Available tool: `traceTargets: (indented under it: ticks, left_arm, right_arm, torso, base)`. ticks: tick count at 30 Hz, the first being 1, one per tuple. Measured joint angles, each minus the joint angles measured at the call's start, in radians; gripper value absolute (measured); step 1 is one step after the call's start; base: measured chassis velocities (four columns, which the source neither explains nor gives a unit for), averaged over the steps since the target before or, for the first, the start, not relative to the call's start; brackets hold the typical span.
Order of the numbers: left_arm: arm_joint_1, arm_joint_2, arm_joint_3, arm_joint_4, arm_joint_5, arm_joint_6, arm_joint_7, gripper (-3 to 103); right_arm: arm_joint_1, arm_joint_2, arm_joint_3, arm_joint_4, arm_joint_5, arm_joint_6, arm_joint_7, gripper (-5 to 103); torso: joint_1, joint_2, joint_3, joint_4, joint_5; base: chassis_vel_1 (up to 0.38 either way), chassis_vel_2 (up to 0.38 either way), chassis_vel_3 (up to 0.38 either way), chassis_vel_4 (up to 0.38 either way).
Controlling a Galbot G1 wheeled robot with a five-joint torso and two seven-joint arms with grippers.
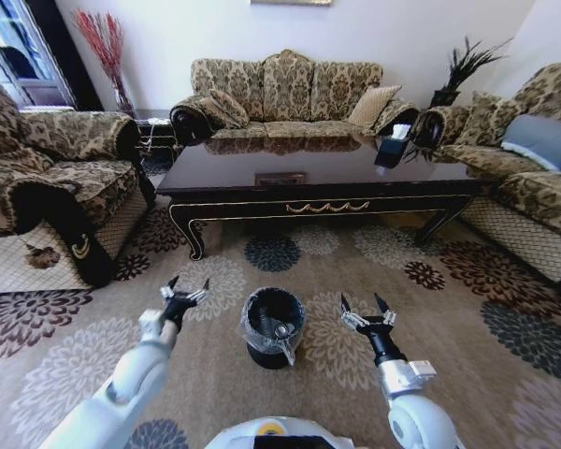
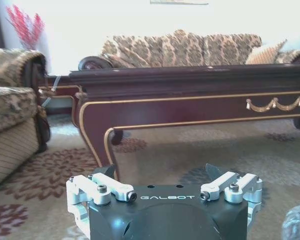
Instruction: Move to the front of the table and pick up the trash from the floor, then place it into the trash bin.
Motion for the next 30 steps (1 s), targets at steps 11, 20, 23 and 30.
traceTargets:
  ticks: [11, 20, 23, 30]
  left_arm:
    - [0.255, -0.150, -0.133, -0.055, 0.109, -0.181, 0.093, 100]
    - [0.327, -0.209, -0.144, -0.059, 0.153, -0.255, 0.134, 100]
    - [0.322, -0.211, -0.144, -0.064, 0.157, -0.260, 0.133, 100]
    - [0.317, -0.210, -0.140, -0.064, 0.157, -0.259, 0.128, 100]
  right_arm:
    - [0.020, 0.012, -0.002, -0.039, -0.057, 0.050, -0.028, 100]
    - [0.004, 0.007, -0.002, -0.037, -0.057, 0.066, -0.053, 100]
    - [-0.009, 0.006, -0.001, -0.036, -0.061, 0.076, -0.074, 100]
    - [-0.011, 0.006, 0.000, -0.036, -0.063, 0.078, -0.078, 100]
  torso:
    - [0.000, 0.000, 0.000, 0.0001, 0.0003]
    - [0.000, 0.000, 0.000, 0.0000, 0.0001]
    - [0.000, 0.000, 0.000, -0.0002, 0.0002]
    - [0.000, 0.000, 0.000, -0.0001, 0.0002]
  base:
    - [0.000, 0.000, 0.000, 0.000]
    - [0.000, 0.000, 0.000, 0.000]
    - [0.000, 0.000, 0.000, 0.000]
    - [0.000, 0.000, 0.000, 0.000]
